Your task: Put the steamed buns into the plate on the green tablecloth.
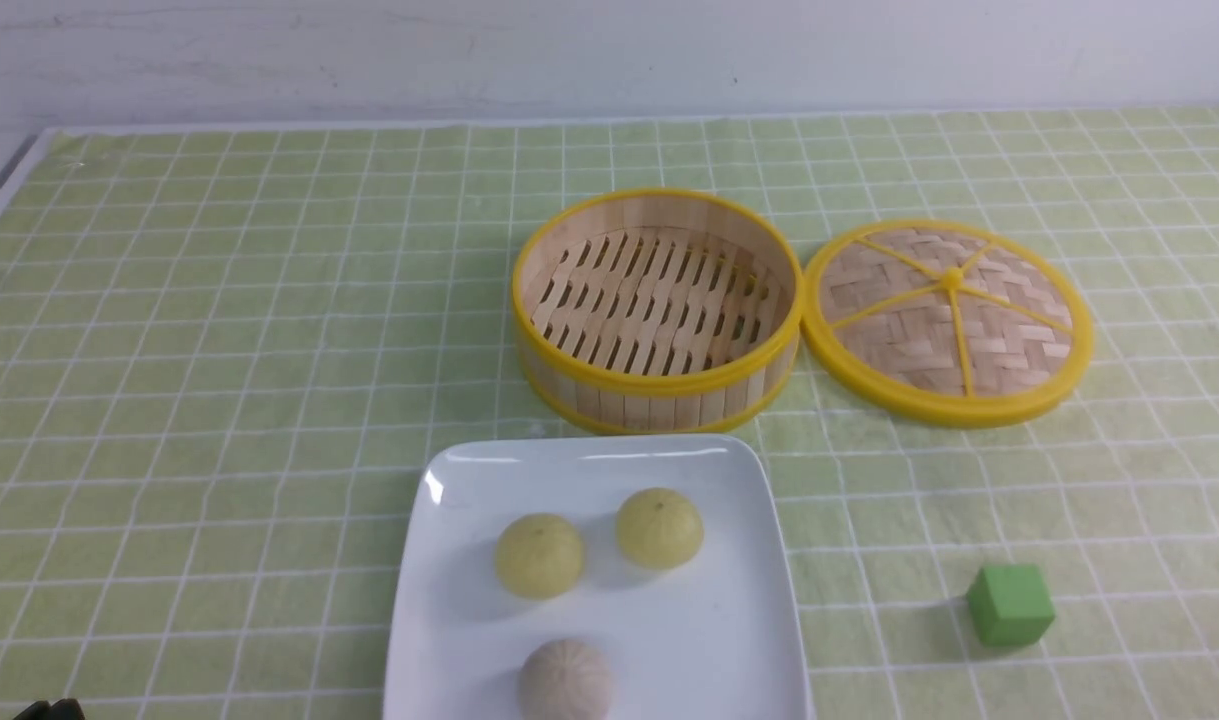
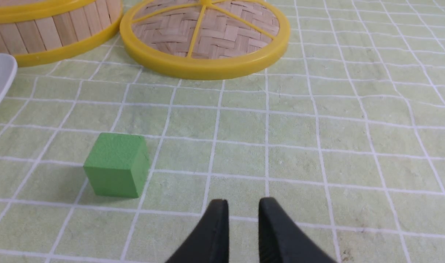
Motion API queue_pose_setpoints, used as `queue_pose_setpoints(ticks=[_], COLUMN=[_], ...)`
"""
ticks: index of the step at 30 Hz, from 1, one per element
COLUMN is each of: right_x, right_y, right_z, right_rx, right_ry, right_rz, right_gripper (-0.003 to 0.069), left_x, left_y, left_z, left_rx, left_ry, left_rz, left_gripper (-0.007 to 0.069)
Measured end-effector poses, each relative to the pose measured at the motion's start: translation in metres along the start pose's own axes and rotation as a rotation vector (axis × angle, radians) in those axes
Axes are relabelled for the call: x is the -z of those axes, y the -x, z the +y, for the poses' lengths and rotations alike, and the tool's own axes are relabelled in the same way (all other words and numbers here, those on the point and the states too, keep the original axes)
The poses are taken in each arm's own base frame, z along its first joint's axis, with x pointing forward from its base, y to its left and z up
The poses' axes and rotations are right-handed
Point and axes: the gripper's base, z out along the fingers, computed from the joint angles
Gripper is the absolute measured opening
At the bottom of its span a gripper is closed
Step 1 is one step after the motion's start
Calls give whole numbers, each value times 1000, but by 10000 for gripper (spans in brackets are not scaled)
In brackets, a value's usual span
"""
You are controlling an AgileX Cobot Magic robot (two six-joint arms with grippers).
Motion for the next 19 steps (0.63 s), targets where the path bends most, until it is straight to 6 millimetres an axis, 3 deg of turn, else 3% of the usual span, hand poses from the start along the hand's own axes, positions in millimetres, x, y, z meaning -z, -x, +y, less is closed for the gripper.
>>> queue_pose_setpoints(ticks=[19], right_x=[0], right_y=[0], right_z=[0], right_rx=[0], right_ry=[0], right_rz=[0], right_gripper=[159], left_x=[0], left_y=[0], left_z=[0], left_rx=[0], left_ry=[0], left_rz=[0], left_gripper=[122])
